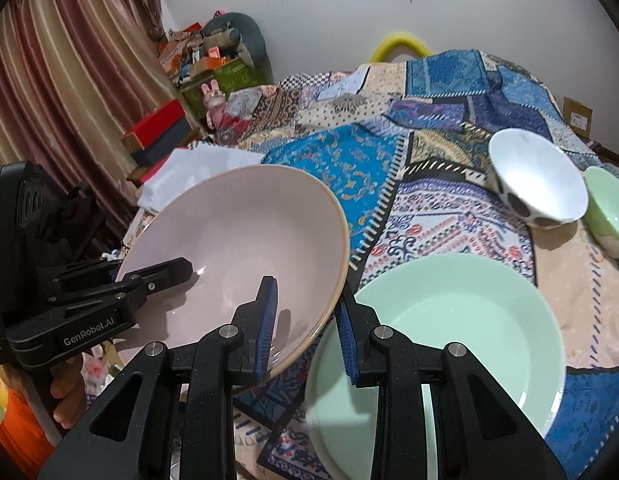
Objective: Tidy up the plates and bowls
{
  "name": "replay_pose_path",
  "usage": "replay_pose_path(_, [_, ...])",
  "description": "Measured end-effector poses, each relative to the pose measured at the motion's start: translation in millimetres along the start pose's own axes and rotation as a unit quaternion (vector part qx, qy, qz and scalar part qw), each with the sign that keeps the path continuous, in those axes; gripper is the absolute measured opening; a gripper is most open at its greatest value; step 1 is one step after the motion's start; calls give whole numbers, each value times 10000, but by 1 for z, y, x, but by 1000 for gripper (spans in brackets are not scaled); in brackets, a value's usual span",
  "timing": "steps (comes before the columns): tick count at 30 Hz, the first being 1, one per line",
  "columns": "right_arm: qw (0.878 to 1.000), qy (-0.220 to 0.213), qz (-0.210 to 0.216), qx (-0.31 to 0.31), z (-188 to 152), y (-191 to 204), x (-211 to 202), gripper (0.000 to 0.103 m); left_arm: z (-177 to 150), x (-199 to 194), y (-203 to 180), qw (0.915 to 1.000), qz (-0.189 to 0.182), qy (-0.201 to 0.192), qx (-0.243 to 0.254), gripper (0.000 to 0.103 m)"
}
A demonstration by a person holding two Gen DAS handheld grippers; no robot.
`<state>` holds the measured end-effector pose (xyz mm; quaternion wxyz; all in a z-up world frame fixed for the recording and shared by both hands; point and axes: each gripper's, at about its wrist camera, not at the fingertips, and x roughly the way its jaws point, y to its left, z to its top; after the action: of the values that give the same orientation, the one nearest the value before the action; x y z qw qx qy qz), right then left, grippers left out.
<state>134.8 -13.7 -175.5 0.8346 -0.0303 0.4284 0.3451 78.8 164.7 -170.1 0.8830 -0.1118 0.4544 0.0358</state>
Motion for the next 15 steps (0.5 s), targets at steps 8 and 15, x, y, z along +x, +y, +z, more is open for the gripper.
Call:
replay_pose_path(8, [9995,313,-25,-60,-3,7,25,26,-7,20,17,9997,38,197,-140,21])
replay_pose_path(15, [9989,472,-53,-49,-4,7,39,26,-10,35,24,9993,67,343,-156,21])
